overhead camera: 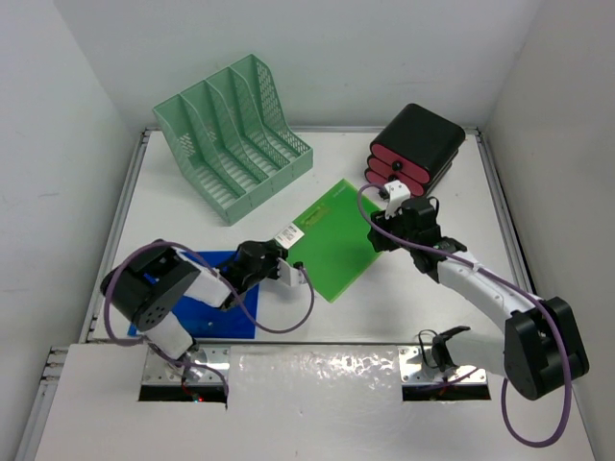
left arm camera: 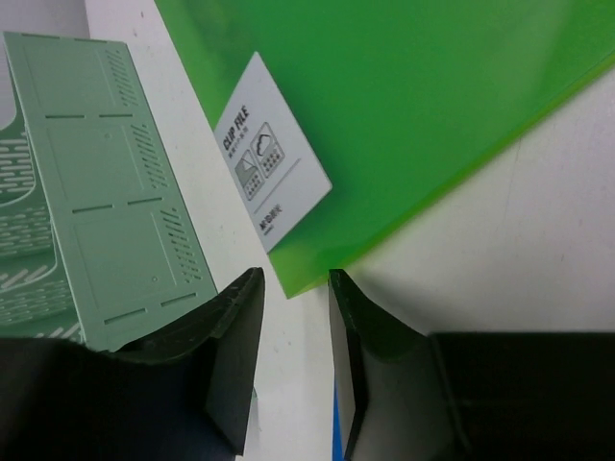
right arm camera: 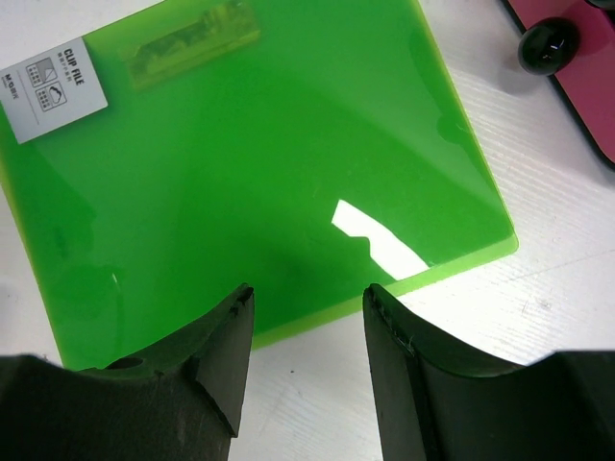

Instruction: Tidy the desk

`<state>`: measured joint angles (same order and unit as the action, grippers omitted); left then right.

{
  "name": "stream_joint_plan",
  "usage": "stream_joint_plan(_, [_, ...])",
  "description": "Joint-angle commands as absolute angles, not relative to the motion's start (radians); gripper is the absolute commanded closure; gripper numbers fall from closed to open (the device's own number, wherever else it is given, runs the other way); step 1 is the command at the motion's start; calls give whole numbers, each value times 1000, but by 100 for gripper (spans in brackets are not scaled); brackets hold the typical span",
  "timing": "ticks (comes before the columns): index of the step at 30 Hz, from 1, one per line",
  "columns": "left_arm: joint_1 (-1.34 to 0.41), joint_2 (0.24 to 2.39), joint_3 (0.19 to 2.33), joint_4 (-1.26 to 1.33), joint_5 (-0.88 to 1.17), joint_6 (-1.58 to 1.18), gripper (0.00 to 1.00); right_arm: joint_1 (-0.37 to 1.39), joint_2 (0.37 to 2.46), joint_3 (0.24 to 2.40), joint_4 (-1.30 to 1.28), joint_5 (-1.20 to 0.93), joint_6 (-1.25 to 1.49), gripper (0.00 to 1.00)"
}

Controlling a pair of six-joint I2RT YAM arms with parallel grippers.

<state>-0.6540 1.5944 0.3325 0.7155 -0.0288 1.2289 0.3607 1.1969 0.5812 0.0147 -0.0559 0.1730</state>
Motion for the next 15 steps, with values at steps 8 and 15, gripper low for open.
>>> stream_joint_plan(8, [-673,1814,275,1110,-115,1360,67,361,1174,557,49,-69,147,52])
stream_joint_plan(15, [-680,1943,270,1362,-117,1416,100,360,1172,535,69,-109,138,52])
